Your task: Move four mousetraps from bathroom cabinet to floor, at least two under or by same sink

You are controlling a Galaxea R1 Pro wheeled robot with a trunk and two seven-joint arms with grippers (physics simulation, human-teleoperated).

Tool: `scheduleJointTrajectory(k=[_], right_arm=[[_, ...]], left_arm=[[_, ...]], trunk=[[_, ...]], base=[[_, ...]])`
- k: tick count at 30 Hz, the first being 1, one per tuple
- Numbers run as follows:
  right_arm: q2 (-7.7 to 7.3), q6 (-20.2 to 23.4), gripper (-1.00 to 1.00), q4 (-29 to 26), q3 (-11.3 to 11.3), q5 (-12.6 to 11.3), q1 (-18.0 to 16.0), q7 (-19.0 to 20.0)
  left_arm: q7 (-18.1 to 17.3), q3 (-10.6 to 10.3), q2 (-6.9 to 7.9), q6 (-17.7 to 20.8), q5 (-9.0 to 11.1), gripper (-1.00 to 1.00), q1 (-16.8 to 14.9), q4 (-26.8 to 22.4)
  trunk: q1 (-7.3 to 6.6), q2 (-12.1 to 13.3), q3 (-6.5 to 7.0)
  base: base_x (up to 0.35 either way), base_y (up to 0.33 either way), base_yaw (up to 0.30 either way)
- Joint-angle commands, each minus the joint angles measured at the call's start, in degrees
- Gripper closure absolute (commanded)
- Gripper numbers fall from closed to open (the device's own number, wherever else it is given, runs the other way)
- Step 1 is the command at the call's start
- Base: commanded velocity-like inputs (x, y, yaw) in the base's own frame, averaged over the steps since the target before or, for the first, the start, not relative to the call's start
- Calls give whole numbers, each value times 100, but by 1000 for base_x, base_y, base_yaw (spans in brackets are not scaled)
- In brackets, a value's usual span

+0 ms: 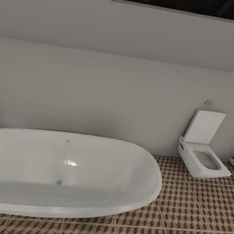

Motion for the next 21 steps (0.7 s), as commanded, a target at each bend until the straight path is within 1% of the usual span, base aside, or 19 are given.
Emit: scheduleJointTrajectory(k=[1, 21], right_arm=[[0, 0, -100, 0, 0, 0, 0, 0], [-5, 0, -100, 0, 0, 0, 0, 0]], left_arm=[[0, -2, 0, 1, 0, -100, 0, -1], [0, -1, -1, 1, -1, -100, 0, 0]], trunk=[[0, 0, -7], [0, 0, -134]], base=[[0, 0, -225], [0, 0, -225]])
